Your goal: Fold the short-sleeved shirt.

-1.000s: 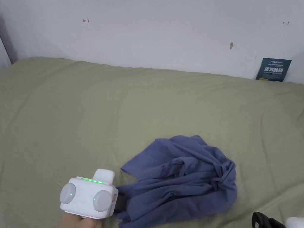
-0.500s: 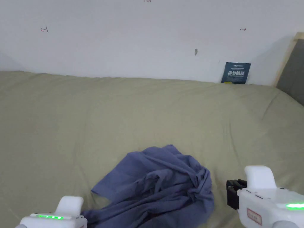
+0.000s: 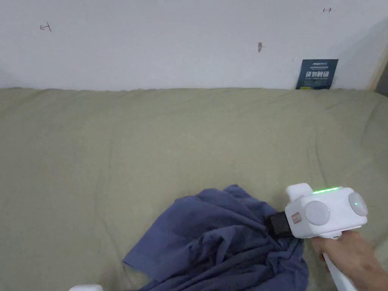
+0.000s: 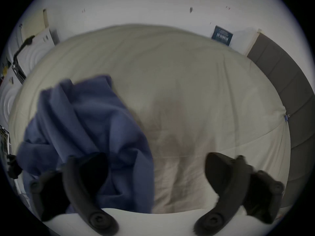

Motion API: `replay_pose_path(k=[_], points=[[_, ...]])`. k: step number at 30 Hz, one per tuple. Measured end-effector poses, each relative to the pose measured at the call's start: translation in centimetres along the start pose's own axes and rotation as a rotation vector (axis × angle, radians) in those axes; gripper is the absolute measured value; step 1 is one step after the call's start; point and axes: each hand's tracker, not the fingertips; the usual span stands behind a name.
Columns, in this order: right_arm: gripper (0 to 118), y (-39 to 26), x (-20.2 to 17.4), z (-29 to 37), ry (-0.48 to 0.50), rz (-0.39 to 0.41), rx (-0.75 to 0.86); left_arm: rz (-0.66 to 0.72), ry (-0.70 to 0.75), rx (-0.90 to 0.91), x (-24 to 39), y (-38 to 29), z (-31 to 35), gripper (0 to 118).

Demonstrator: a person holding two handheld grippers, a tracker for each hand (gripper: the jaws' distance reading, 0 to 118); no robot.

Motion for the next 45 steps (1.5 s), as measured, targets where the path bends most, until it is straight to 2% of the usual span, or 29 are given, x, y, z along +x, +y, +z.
replay_pose_path(k=[1, 2, 3, 4, 5, 6, 8, 10, 12, 13, 15, 19, 25, 31, 38, 45], points=[[86, 0.1, 0.5, -1.0, 0.049, -0.027, 0.017, 0.001, 0.000, 0.000, 0.0, 0.0, 0.0, 0], [81, 0.1, -0.1, -0.4, 0.014, -0.048, 0.039, 0.001, 0.002, 0.001, 0.1, 0.0, 0.0, 0], [74, 0.1, -0.4, 0.2, 0.034, -0.015, 0.044, -0.004, 0.007, 0.002, 0.3, -0.1, 0.0, 0], [43, 0.3, -1.0, 0.8, 0.106, 0.024, 0.055, -0.010, 0.014, 0.002, 0.5, -0.1, -0.1, 0], [17, 0.4, -0.9, 1.0, 0.062, 0.080, 0.070, -0.014, 0.022, 0.002, 0.6, -0.1, -0.2, 0], [4, 0.3, -1.2, 1.5, 0.035, 0.127, 0.083, -0.021, 0.028, 0.001, 0.8, 0.0, -0.1, 0], [4, 0.4, -0.4, 2.8, 0.086, 0.120, 0.075, -0.030, 0.034, 0.001, 0.9, -0.1, 0.2, 0], [4, -1.5, -0.6, 8.9, 0.051, 0.079, 0.174, -0.037, 0.027, -0.011, 0.7, 0.5, 0.9, 0], [4, -2.7, 0.6, 12.9, 0.093, 0.033, 0.236, -0.002, -0.003, -0.010, 0.0, 1.1, 2.3, 0], [4, -1.4, 2.7, 12.7, 0.124, -0.001, 0.224, 0.018, -0.018, 0.010, -0.5, 1.4, 3.3, 0], [4, -2.0, 4.6, 16.2, 0.143, -0.038, 0.282, 0.053, -0.020, 0.045, -1.3, 2.3, 5.7, 0], [4, -3.3, 7.5, 22.8, 0.182, -0.118, 0.382, 0.048, 0.069, 0.208, -2.8, 4.8, 12.1, 0], [4, -4.4, 8.9, 30.2, 0.205, -0.147, 0.512, 0.093, 0.056, 0.407, -4.0, 9.4, 22.2, 0], [4, -4.2, 8.8, 36.8, 0.165, -0.148, 0.634, 0.048, 0.111, 0.552, -2.2, 13.5, 29.6, 0], [4, -1.2, 9.9, 40.3, 0.147, -0.200, 0.713, 0.016, 0.162, 0.627, -0.4, 17.8, 33.4, 0], [4, 4.3, 10.3, 40.1, 0.103, -0.191, 0.722, -0.013, 0.234, 0.652, 0.6, 23.0, 33.8, 0]])
